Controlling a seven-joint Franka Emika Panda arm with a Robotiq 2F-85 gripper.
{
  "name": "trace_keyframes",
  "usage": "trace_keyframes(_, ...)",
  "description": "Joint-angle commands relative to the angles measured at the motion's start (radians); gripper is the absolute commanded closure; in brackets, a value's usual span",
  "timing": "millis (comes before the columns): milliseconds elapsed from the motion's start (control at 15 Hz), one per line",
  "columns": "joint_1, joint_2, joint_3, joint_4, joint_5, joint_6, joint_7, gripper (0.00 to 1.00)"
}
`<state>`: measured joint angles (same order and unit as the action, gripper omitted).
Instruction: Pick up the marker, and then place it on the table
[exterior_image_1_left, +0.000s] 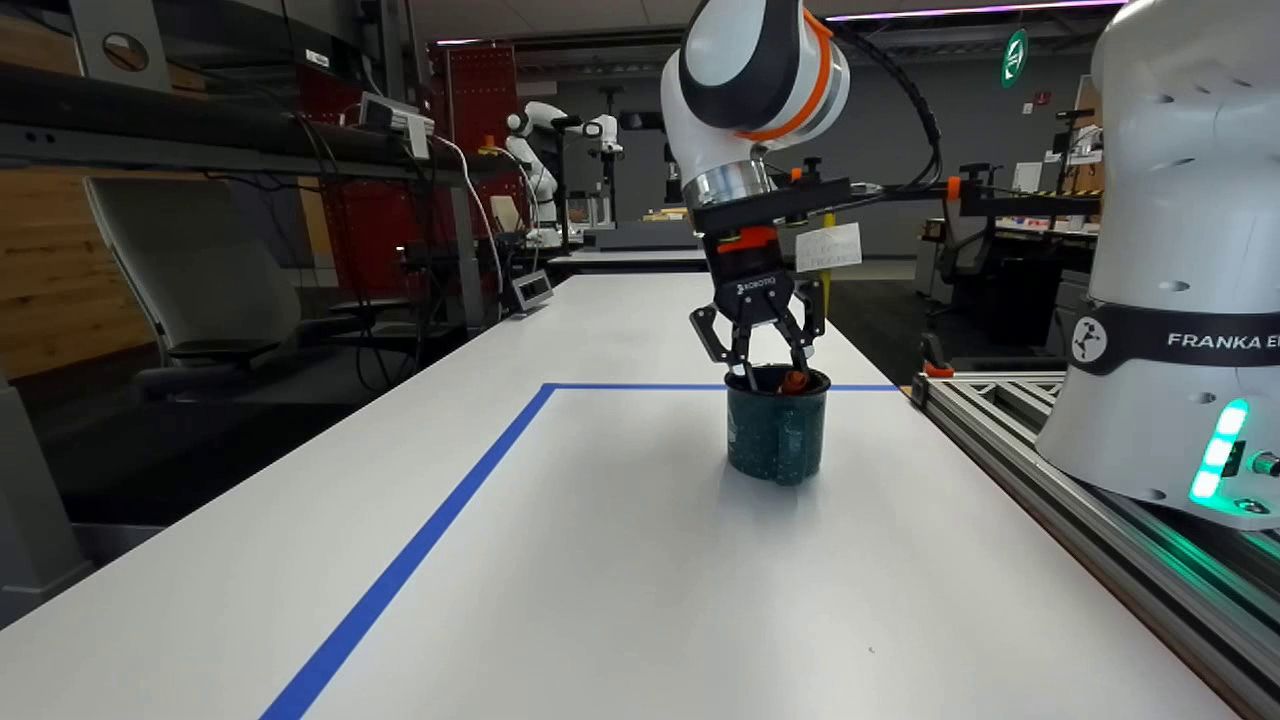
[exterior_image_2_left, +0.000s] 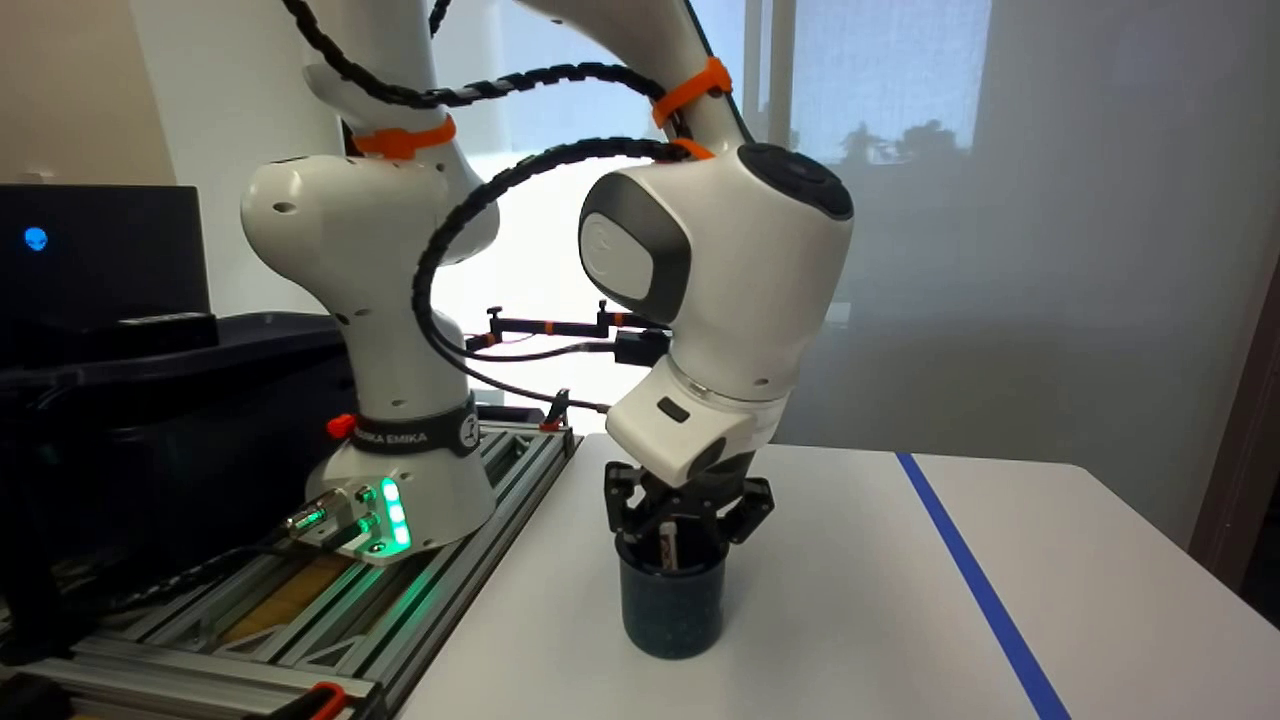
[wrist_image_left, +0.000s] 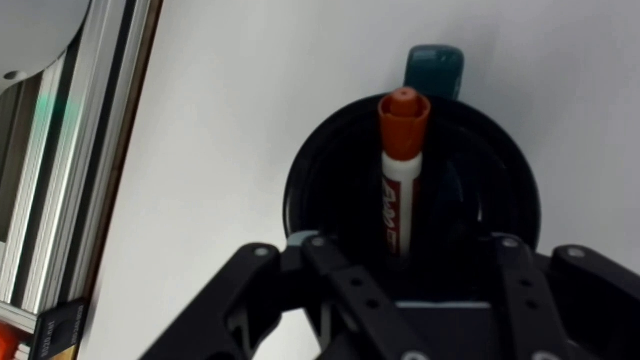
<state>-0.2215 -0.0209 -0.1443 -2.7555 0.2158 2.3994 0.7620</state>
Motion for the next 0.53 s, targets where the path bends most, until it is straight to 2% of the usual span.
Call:
trace_keyframes(0, 0.018, 0.022, -0.009, 0.001, 0.031, 0.017, -0.051, 0.42)
trace_keyframes(200, 0.021, 0.026, -0.01, 0.001, 0.07, 0.006, -0.093, 0.43)
trace_keyframes(400, 0.023, 0.037, -0.011, 0.001, 0.127, -0.001, -0.143, 0.5)
trace_keyframes(467, 0.024, 0.042, -0.011, 0.001, 0.145, 0.002, -0.16, 0.58)
